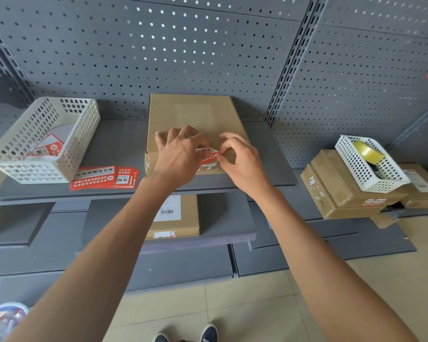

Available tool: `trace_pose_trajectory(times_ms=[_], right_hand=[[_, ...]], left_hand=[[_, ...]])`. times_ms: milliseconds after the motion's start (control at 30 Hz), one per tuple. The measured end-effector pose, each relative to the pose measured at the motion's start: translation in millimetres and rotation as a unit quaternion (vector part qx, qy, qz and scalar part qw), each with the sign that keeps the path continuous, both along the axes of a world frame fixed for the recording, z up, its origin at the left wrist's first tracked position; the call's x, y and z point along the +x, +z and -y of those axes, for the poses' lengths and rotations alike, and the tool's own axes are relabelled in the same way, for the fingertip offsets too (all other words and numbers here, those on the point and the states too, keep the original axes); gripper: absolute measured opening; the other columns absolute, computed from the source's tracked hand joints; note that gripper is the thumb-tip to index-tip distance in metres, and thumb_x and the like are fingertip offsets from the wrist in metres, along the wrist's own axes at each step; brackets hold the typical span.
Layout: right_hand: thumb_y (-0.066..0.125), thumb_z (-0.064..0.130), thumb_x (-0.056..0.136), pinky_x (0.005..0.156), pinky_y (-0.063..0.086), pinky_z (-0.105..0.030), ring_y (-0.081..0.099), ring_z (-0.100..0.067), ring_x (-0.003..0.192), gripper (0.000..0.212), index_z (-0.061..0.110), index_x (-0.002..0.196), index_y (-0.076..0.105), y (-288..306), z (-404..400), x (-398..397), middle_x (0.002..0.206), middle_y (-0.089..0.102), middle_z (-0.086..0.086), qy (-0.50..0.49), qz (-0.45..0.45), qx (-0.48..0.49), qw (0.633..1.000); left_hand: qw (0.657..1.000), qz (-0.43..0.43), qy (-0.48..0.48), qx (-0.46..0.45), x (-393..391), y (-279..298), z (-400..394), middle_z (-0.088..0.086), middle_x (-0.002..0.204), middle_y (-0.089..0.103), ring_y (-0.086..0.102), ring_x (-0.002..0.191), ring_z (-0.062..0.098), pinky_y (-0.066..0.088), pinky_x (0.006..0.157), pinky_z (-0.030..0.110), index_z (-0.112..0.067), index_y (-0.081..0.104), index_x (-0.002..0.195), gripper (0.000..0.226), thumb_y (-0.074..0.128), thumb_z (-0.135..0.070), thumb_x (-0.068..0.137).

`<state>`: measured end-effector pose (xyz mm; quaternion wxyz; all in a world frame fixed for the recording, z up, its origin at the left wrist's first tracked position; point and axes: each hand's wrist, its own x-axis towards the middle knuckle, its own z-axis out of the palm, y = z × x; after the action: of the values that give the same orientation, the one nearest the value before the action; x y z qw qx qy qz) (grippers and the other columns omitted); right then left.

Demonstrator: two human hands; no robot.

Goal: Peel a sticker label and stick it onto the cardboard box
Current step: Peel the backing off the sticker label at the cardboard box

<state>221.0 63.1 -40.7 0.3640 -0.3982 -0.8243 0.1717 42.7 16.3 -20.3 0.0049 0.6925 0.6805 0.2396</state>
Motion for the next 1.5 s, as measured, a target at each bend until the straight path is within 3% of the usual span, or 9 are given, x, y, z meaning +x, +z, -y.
trace_pose_trajectory(times_ms=[233, 633, 967, 1133, 1267, 1500], right_hand=[[0.069, 0.011, 0.087, 0.107, 0.043, -0.04, 0.055, -0.021, 0.129, 0.012, 0.01, 0.089, 0.058, -6, -2, -1, 0.136, 0.058, -0.003, -0.001, 0.032, 0.019, 0.999], [0.069, 0.009, 0.082, 0.107, 0.04, -0.029, 0.052, -0.019, 0.131, 0.012, 0.013, 0.078, 0.058, -4, 0, -2, 0.14, 0.056, -0.001, 0.0, 0.03, -0.017, 0.999], [0.068, 0.015, 0.081, 0.11, 0.039, -0.04, 0.05, -0.014, 0.131, 0.012, 0.016, 0.078, 0.056, 1, 3, 0, 0.139, 0.056, 0.005, 0.013, 0.014, -0.049, 0.999], [0.075, 0.024, 0.079, 0.11, 0.035, -0.034, 0.046, -0.009, 0.128, 0.024, 0.02, 0.094, 0.057, 1, 8, -6, 0.133, 0.058, 0.009, -0.001, -0.009, -0.053, 0.999], [0.074, 0.025, 0.084, 0.106, 0.03, -0.027, 0.044, -0.015, 0.124, 0.014, 0.014, 0.086, 0.065, -2, 8, -13, 0.132, 0.06, 0.006, -0.012, 0.013, -0.031, 0.999], [0.072, 0.023, 0.087, 0.1, 0.026, -0.018, 0.043, -0.016, 0.124, 0.016, 0.009, 0.08, 0.067, -1, 4, -13, 0.135, 0.06, 0.005, -0.019, 0.034, -0.041, 0.998]], left_hand=[[1.0, 0.007, -0.006, 0.011, -1, 1, 2, 0.0, 0.126, 0.059, 0.051, 0.117, 0.034, 0.028, 0.104, 0.057, -0.028, 0.068, 0.105, 0.018, 0.06, -0.041, 0.096], [0.999, 0.017, -0.015, 0.036, -5, -3, 5, -0.003, 0.124, 0.063, 0.057, 0.112, 0.031, 0.03, 0.099, 0.05, -0.028, 0.065, 0.109, 0.016, 0.061, -0.034, 0.094], [0.999, 0.018, -0.027, 0.029, -10, -5, 2, -0.003, 0.123, 0.063, 0.059, 0.107, 0.028, 0.033, 0.099, 0.052, -0.026, 0.067, 0.104, 0.012, 0.064, -0.032, 0.094], [0.999, 0.019, -0.031, 0.022, -12, -6, 1, -0.005, 0.123, 0.063, 0.06, 0.107, 0.027, 0.034, 0.099, 0.054, -0.028, 0.066, 0.103, 0.011, 0.063, -0.033, 0.094], [0.999, 0.022, -0.032, 0.021, -11, -6, 2, -0.005, 0.121, 0.063, 0.059, 0.107, 0.027, 0.033, 0.099, 0.054, -0.028, 0.065, 0.102, 0.01, 0.061, -0.034, 0.095], [0.999, 0.022, -0.04, 0.024, -12, -5, 5, -0.003, 0.118, 0.064, 0.061, 0.105, 0.029, 0.035, 0.098, 0.054, -0.027, 0.064, 0.104, 0.017, 0.054, -0.035, 0.093]])
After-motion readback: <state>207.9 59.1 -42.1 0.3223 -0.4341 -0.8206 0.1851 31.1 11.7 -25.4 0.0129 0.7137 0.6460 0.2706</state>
